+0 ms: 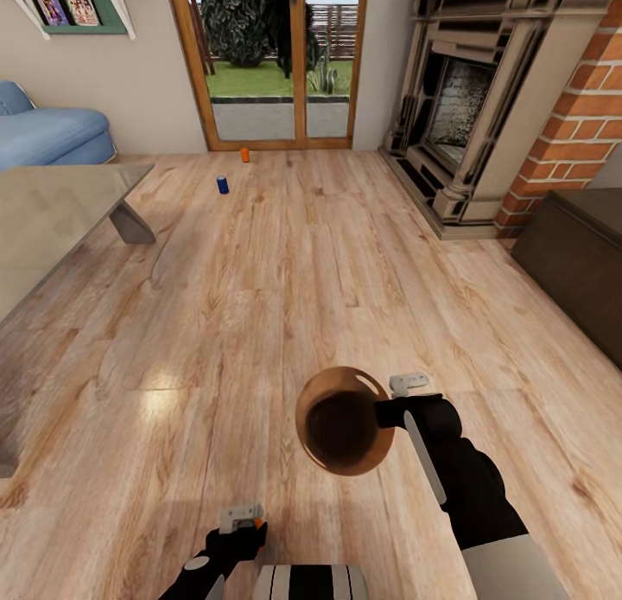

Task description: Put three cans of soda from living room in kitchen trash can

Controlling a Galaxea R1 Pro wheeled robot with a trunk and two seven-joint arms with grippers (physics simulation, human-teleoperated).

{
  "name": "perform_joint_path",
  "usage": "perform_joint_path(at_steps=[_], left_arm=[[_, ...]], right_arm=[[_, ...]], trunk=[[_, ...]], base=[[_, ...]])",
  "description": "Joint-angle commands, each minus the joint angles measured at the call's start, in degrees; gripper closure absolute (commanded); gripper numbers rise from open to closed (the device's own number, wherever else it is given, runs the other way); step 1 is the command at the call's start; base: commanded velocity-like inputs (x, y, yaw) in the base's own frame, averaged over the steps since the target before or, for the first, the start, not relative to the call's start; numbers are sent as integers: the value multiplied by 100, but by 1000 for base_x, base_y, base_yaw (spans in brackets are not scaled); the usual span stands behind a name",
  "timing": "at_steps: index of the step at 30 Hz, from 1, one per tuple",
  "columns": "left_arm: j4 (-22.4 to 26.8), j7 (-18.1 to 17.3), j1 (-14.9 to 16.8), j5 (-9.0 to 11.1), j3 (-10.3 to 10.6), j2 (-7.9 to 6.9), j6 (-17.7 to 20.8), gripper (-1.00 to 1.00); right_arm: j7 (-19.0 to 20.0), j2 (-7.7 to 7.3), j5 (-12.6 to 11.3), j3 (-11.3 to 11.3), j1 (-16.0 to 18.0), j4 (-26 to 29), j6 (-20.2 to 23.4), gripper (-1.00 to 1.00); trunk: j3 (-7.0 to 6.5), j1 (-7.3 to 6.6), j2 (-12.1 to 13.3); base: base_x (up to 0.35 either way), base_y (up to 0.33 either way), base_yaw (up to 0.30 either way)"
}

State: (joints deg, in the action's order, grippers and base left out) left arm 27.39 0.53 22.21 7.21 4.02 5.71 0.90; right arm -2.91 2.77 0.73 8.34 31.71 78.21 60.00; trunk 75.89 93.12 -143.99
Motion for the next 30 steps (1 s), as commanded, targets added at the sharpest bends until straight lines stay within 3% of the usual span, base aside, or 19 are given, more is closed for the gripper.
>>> perform_joint_path(at_steps=[1, 12, 27, 30], left_arm=[[-2, 0, 1, 0, 2, 3, -2, -100], [-7, 26, -1, 0, 180, 5, -46, -100], [-20, 35, 1, -6, 195, 0, -64, -100], [-22, 35, -3, -8, 195, 0, -64, -100]], right_arm=[[26, -1, -90, 1, 2, 2, 0, 100], [26, -4, -91, 1, 2, 2, 0, 100], [25, -5, -90, -7, 2, 2, 0, 100], [26, -5, -90, -7, 2, 2, 0, 100]], trunk=[[0, -1, 0], [0, -1, 0], [0, -1, 0], [66, 7, -4]], base=[[0, 0, 0], [0, 0, 0], [0, 0, 0], [0, 0, 0]])
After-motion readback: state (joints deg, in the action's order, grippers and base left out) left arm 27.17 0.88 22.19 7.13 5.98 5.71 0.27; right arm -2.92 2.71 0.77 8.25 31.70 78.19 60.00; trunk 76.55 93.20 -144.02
